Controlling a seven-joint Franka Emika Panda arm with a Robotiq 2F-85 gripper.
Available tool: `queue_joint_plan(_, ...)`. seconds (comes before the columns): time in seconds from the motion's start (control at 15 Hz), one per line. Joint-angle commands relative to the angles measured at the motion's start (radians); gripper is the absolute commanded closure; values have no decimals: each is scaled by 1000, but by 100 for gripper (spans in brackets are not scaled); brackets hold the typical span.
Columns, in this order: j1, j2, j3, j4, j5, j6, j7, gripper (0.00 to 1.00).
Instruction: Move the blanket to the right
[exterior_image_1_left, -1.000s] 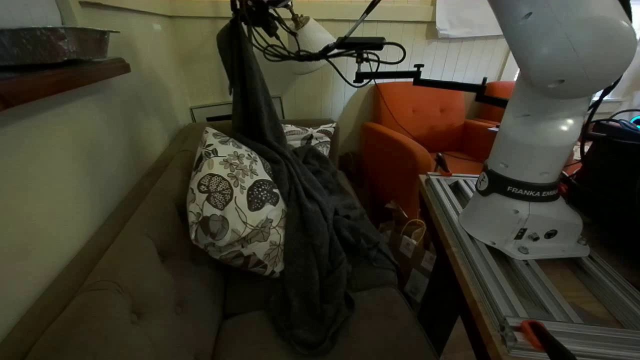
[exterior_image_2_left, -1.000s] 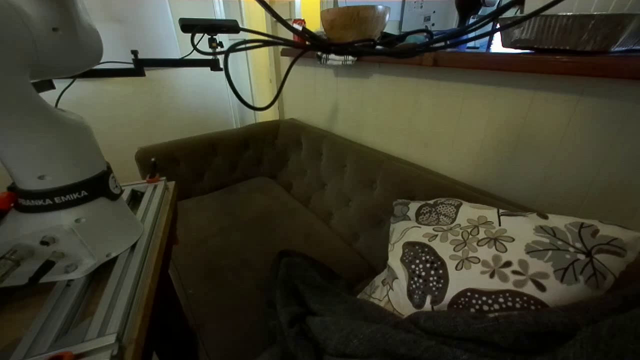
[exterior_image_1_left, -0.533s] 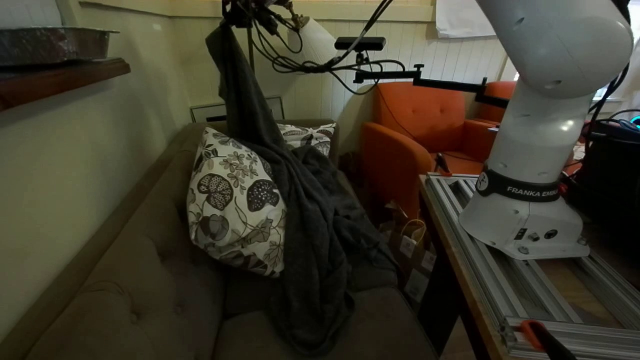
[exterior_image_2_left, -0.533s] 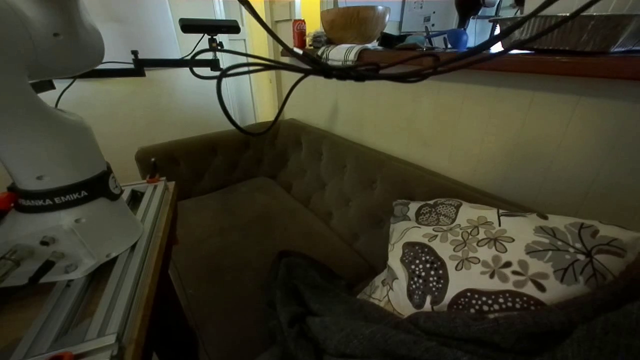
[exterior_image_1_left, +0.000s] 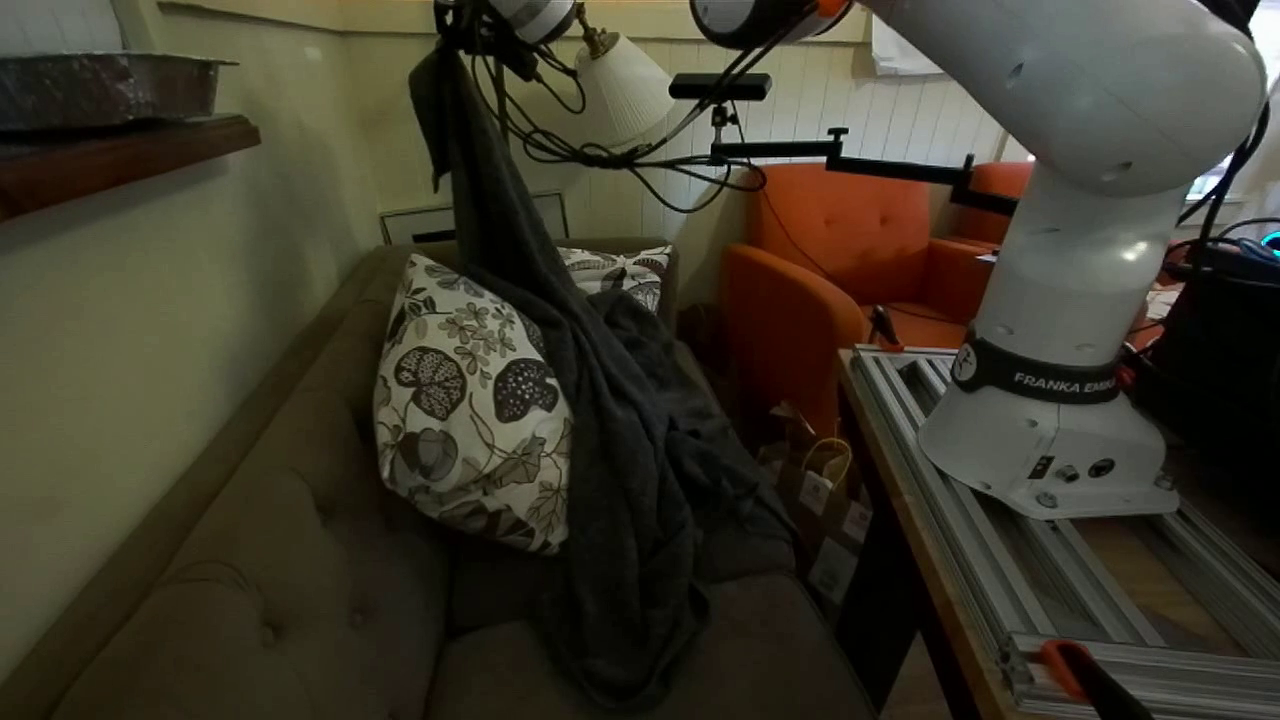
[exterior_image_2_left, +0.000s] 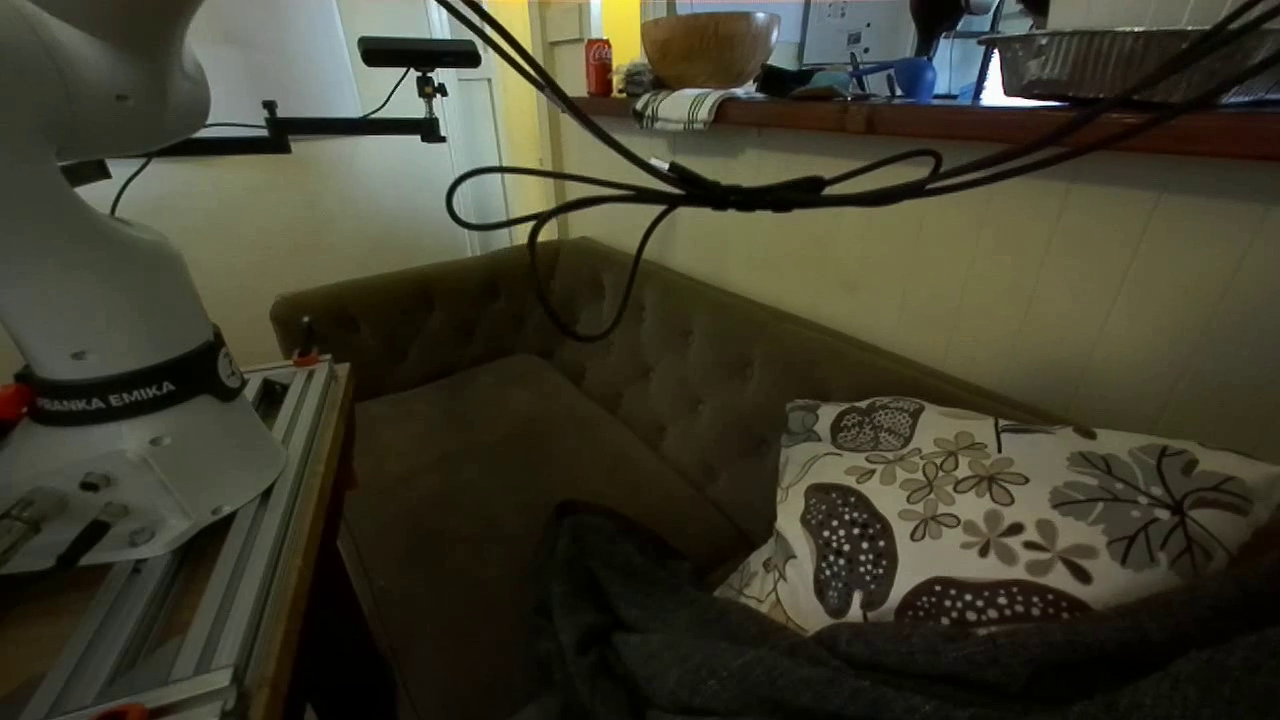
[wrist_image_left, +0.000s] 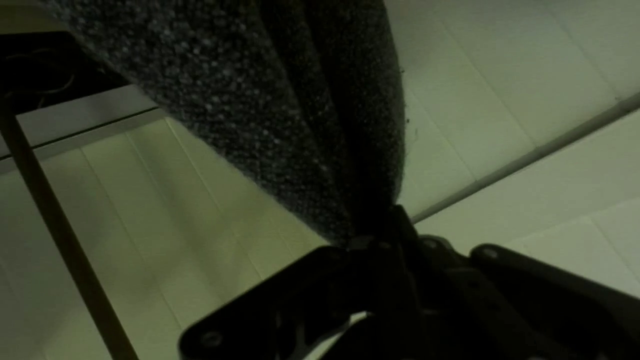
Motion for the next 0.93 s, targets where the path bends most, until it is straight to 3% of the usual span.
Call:
queue_joint_plan(0.0, -35, 136, 8, 222, -3, -31, 105, 99)
queue_joint_plan(0.07, -57, 119, 67, 194, -73, -24, 150, 99)
queue_joint_plan(0.13, -66, 135, 84, 223, -88, -48, 155, 73)
queue_joint_plan(0.2, -68, 154, 100, 256, -108, -16, 156, 72)
queue_joint_plan(0.27, -64, 152, 90, 262, -147, -11, 184, 67)
queue_joint_plan(0.33, -43, 106, 38, 206, -109, -26, 163, 59)
queue_joint_plan(0.53, -10, 37, -73, 111, -168, -42, 194, 38)
queue_joint_plan(0.87, 14, -89, -80, 4, -137, -350, 159, 4)
